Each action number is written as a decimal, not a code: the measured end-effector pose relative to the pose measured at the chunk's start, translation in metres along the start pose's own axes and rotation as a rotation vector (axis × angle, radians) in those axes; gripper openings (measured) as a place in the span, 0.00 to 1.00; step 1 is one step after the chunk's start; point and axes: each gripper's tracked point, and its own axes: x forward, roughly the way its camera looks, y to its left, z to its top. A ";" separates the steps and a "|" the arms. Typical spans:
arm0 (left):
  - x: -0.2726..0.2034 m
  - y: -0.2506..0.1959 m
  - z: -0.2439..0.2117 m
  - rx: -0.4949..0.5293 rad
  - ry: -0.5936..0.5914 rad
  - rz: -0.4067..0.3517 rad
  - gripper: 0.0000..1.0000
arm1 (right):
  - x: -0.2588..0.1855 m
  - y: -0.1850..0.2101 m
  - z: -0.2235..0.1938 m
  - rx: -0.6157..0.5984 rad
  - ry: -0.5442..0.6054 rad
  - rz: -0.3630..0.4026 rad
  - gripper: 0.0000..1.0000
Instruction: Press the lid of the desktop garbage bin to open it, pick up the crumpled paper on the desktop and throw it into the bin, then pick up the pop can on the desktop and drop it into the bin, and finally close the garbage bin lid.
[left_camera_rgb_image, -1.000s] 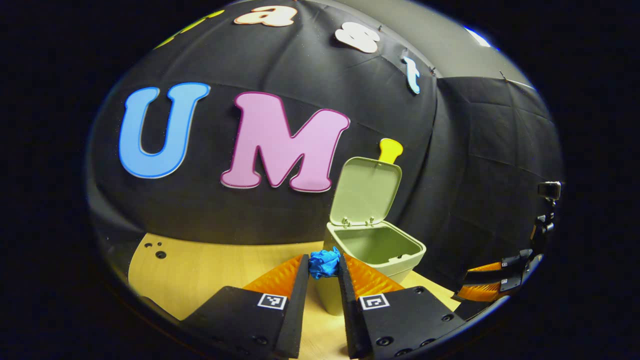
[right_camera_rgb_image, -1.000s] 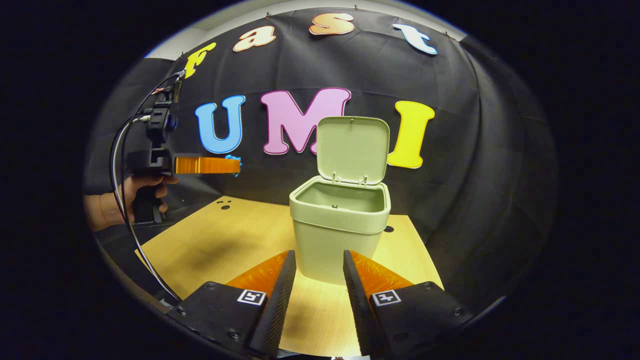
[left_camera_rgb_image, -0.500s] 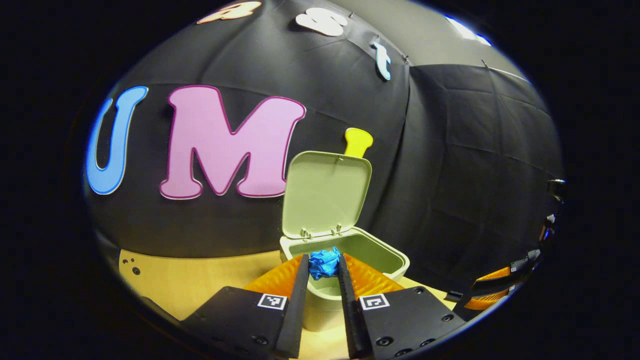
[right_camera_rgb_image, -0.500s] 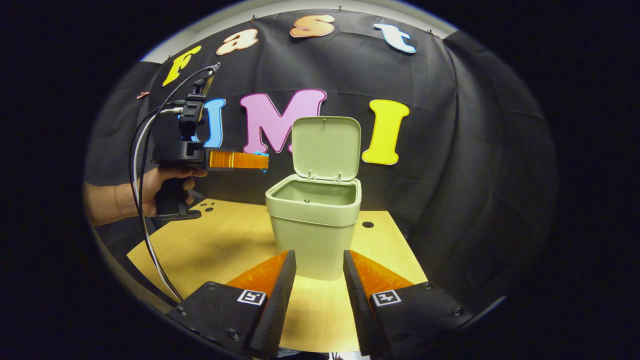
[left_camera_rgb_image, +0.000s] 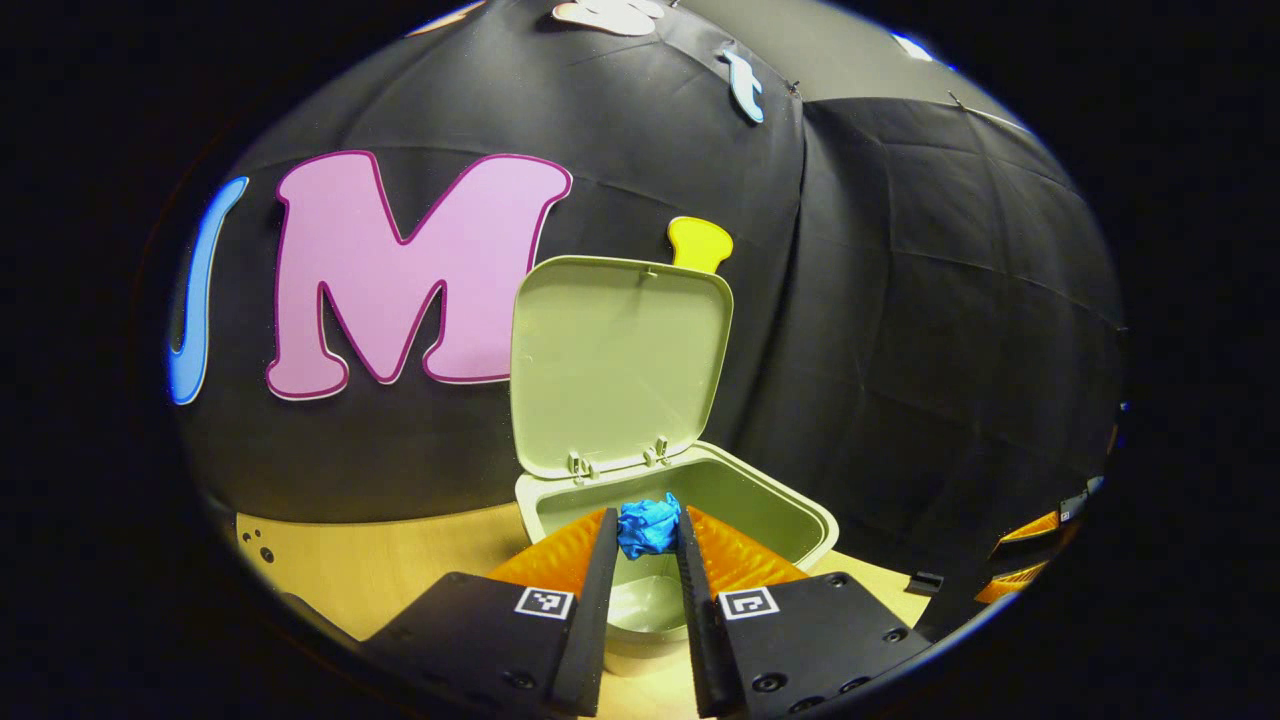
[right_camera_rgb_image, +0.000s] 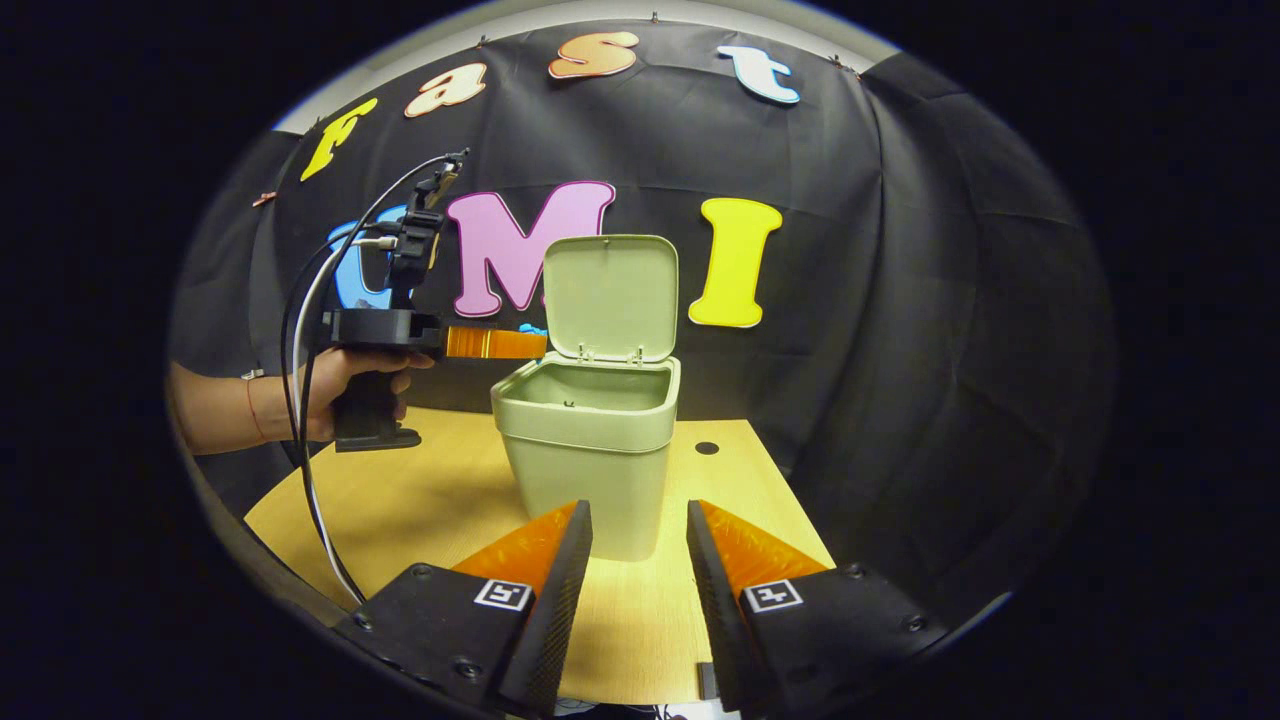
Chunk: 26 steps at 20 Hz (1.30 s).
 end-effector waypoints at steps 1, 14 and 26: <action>0.001 0.001 -0.001 0.001 0.001 0.006 0.44 | 0.002 -0.002 0.000 0.004 0.002 0.000 0.62; -0.063 0.015 0.024 0.015 -0.092 0.123 0.92 | 0.007 0.030 -0.002 0.014 -0.004 0.098 0.72; -0.231 0.079 -0.007 -0.082 -0.137 0.374 0.93 | 0.001 0.127 -0.029 -0.054 0.062 0.332 0.79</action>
